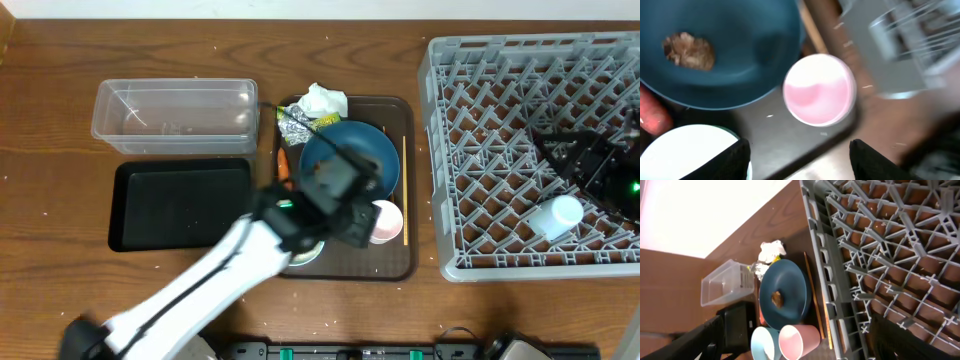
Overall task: Sort waste into correct bins and load items into the dishwasher rack
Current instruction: 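Grasp the pink cup with the left gripper and lift it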
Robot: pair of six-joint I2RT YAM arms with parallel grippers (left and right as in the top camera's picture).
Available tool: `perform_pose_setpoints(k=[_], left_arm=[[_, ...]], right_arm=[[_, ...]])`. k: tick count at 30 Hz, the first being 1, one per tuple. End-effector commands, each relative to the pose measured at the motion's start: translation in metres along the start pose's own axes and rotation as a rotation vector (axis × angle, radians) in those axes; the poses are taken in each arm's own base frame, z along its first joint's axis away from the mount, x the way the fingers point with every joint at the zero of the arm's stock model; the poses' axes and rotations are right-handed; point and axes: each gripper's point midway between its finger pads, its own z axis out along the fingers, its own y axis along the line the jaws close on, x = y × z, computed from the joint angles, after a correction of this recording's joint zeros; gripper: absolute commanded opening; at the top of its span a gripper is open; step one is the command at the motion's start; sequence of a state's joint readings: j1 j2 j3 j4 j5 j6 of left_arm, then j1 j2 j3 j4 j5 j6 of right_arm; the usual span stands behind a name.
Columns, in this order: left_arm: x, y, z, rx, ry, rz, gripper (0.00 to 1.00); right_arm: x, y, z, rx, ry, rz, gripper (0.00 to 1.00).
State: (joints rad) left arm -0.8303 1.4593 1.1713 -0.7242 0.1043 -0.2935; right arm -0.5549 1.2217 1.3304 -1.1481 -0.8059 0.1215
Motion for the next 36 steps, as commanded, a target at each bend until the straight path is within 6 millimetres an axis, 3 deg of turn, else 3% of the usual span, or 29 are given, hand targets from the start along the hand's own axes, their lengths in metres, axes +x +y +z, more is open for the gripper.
perform_pose_setpoints(k=[1,4,7,10,14,17,20,24,28,32,36], left_arm=[[-0.006,0.023,0.027,-0.171,-0.006,-0.015,0.63],[-0.007,0.023,0.050,-0.174,0.015,-0.041,0.58],[-0.005,0.015,0.067,-0.132,0.041,-0.043,0.46],[0.000,0.013,0.077,-0.120,0.068,-0.044,0.43],[0.005,0.015,0.085,-0.126,0.094,-0.044,0.29],[0.006,0.015,0.085,-0.124,0.100,-0.044,0.06],[0.006,0.008,0.078,-0.077,0.105,-0.052,0.06],[-0.013,0.004,0.040,-0.003,0.044,-0.088,0.06],[-0.038,0.019,-0.027,0.082,-0.101,-0.163,0.06],[-0.055,0.035,-0.091,0.255,-0.240,-0.235,0.06],[-0.059,0.034,-0.131,0.495,-0.286,-0.253,0.06]], right_arm=[[0.002,0.002,-0.001,0.019,0.004,-0.016,0.84],[0.005,-0.001,-0.001,0.034,0.016,-0.011,0.84],[0.006,-0.005,-0.001,0.059,0.021,-0.005,0.84],[0.008,-0.009,-0.002,0.078,0.024,-0.001,0.84],[0.008,-0.009,-0.002,0.080,0.025,0.001,0.83],[0.008,-0.009,-0.002,0.080,0.026,0.001,0.83],[0.009,-0.009,-0.002,0.081,0.030,0.004,0.82],[0.014,-0.009,-0.002,0.081,0.048,-0.031,0.83],[0.020,-0.002,0.000,0.044,0.076,-0.092,0.83],[0.034,0.043,0.006,-0.172,0.118,-0.254,0.82],[0.059,0.093,0.008,-0.406,0.181,-0.406,0.81]])
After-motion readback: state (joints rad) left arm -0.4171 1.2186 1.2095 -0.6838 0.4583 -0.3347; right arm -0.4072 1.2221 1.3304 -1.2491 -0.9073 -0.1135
